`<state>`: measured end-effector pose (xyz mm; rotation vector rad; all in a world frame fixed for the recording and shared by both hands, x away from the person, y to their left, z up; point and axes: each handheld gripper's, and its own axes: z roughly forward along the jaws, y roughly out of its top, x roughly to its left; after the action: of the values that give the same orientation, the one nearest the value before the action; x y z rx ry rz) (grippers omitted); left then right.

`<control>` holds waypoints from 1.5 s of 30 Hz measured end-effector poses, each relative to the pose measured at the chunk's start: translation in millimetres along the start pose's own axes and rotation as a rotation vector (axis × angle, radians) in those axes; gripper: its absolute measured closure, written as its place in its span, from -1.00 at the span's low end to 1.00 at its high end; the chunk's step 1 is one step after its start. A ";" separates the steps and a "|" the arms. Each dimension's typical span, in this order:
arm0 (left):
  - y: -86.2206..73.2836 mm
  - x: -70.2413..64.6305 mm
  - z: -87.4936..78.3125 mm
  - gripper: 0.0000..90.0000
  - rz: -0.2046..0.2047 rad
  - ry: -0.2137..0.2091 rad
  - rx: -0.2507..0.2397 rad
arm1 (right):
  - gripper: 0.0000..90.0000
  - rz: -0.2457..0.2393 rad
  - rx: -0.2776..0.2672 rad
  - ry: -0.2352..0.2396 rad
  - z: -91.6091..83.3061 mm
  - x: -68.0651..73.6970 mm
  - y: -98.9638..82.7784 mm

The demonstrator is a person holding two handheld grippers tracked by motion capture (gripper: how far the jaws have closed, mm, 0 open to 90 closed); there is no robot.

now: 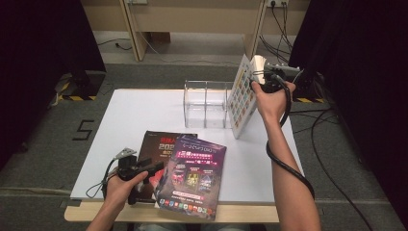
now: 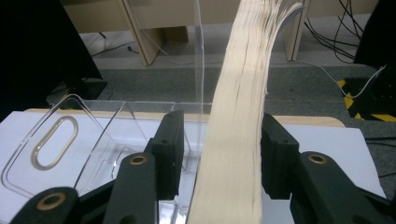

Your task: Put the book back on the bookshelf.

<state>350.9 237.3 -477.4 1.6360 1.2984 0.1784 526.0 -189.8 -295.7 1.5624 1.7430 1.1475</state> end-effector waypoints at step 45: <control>-1.2 -4.7 2.8 -0.34 0.016 -0.008 0.011 | 0.08 -0.015 -0.066 0.061 -53.6 -2.3 -43.9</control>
<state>349.9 231.7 -477.6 1.6550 1.2831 0.1746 459.0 -203.8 -306.8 1.4875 1.7343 1.2445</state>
